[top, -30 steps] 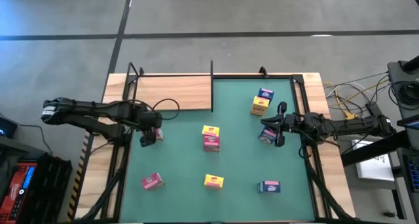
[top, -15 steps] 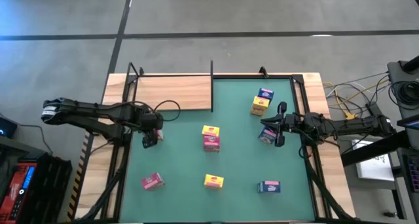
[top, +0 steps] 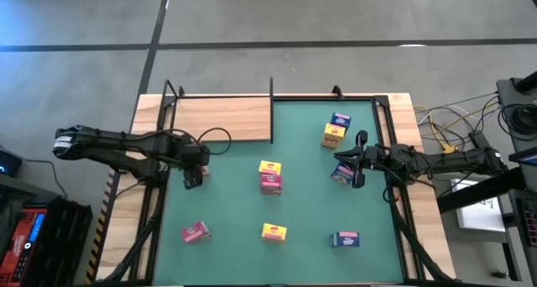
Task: Stack cereal on shelf
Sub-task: Put the top pink cereal box on the shelf
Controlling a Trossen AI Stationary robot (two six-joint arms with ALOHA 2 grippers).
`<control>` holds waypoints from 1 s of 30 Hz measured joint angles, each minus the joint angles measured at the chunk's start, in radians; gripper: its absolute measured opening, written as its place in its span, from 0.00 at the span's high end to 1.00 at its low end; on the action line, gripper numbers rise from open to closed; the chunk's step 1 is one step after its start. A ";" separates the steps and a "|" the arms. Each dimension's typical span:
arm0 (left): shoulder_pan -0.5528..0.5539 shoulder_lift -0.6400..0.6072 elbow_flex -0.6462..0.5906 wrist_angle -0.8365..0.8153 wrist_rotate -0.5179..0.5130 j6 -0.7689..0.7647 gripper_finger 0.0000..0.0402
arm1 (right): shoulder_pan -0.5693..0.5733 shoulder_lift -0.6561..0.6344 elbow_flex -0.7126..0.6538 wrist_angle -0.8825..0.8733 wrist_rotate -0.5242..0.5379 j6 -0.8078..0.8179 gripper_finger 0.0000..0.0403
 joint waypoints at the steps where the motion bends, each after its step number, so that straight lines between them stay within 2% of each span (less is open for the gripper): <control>1: 0.001 0.000 0.006 -0.002 -0.005 -0.001 0.72 | 0.000 0.000 0.000 0.000 0.000 0.000 0.94; 7: 0.028 0.000 0.077 0.003 -0.072 0.046 0.72 | 0.000 0.000 0.000 0.000 0.000 0.000 0.94; 12: 0.101 -0.001 0.116 -0.003 -0.129 0.118 0.72 | 0.000 0.000 0.000 0.000 0.000 0.000 0.94; 20: 0.334 0.000 0.186 0.017 -0.138 0.349 0.71 | 0.000 0.000 0.000 0.000 0.000 0.000 0.94; 25: 0.484 0.000 0.195 0.042 -0.098 0.504 0.71 | 0.000 0.000 0.000 0.000 0.000 0.000 0.94; 30: 0.596 0.013 0.195 0.106 -0.085 0.584 0.71 | 0.000 0.000 0.000 0.000 0.000 0.000 0.94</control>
